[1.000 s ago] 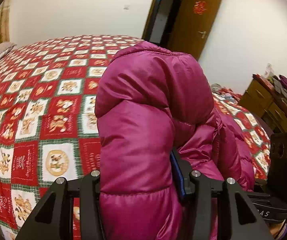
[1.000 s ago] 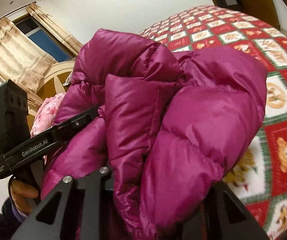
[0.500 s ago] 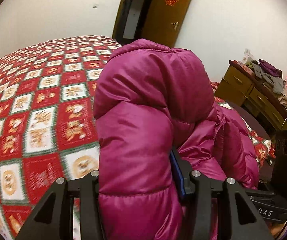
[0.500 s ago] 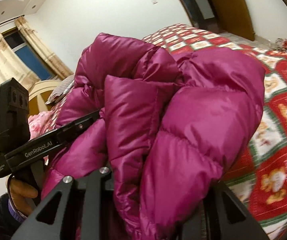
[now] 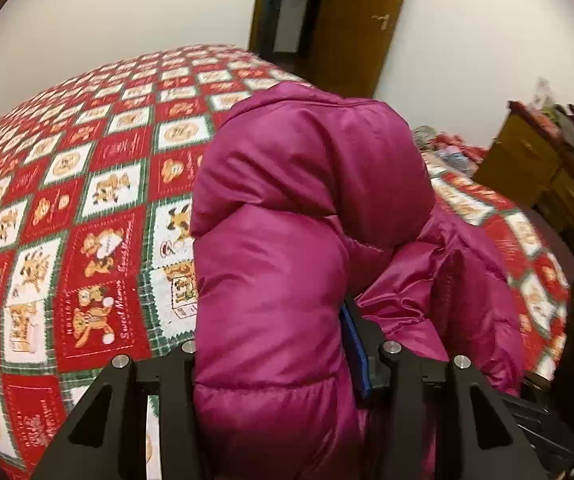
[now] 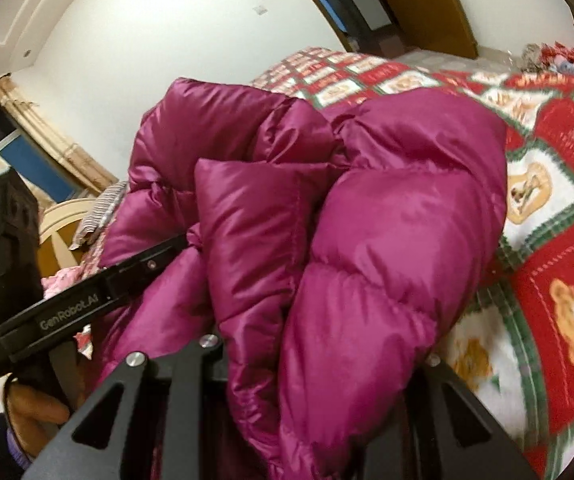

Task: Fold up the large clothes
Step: 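Hold the lifted jacket bundle with both grippers and lower it onto the quilt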

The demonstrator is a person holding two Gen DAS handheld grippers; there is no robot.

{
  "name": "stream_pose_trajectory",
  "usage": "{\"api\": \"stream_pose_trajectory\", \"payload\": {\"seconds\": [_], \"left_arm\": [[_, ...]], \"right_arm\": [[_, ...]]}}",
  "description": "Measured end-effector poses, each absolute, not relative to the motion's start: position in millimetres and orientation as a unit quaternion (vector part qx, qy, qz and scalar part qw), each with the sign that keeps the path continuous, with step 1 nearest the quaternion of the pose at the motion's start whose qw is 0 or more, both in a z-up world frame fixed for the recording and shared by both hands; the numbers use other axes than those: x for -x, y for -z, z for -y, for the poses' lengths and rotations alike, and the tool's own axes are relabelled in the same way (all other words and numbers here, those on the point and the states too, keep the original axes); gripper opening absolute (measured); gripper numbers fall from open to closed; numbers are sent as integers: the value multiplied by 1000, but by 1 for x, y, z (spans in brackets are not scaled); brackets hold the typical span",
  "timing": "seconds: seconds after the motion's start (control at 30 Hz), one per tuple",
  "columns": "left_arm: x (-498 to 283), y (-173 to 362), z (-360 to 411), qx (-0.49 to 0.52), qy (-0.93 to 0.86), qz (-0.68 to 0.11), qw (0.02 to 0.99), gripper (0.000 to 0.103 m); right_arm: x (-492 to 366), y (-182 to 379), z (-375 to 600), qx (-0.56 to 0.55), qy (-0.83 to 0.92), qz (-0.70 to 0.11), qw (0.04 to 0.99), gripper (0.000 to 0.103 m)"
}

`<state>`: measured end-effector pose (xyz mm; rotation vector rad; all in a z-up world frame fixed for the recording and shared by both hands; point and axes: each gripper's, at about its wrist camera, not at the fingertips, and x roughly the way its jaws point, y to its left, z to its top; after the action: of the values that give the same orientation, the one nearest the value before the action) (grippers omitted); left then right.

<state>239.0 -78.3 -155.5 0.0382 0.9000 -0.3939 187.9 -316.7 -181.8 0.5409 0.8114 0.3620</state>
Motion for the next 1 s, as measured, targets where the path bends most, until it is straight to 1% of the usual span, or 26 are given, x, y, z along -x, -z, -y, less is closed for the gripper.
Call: {"api": "stream_pose_trajectory", "payload": {"seconds": [0.1, 0.13, 0.23, 0.27, 0.5, 0.7, 0.77, 0.83, 0.93, 1.0], "left_arm": [[-248, 169, 82, -14, 172, -437, 883, 57], [-249, 171, 83, -17, 168, -436, 884, 59], [-251, 174, 88, -25, 165, -433, 886, 61], [-250, 175, 88, -25, 165, -431, 887, 61], [-245, 173, 92, -39, 166, -421, 891, 62], [-244, 173, 93, -44, 158, -418, 893, 62], [-244, 173, 94, -48, 155, -417, 894, 62], [-243, 173, 95, -53, 151, -414, 896, 62], [-241, 172, 98, -61, 147, -411, 898, 62], [-240, 171, 97, -63, 146, -410, 898, 62]], "right_arm": [[-199, 193, 326, -268, -166, -389, 866, 32], [-199, 195, 329, -270, -166, -390, 865, 34], [-199, 194, 337, -258, -154, -398, 867, 44], [-198, 192, 339, -255, -148, -400, 868, 45], [-169, 159, 357, -203, -92, -390, 893, 45], [-149, 103, 349, -108, 15, -347, 931, 45], [-145, 86, 349, -105, 45, -330, 937, 46], [-148, 73, 348, -135, 17, -317, 939, 47], [-172, 77, 337, -152, -20, -341, 928, 46], [-187, 96, 333, -148, 15, -366, 919, 44]]}}
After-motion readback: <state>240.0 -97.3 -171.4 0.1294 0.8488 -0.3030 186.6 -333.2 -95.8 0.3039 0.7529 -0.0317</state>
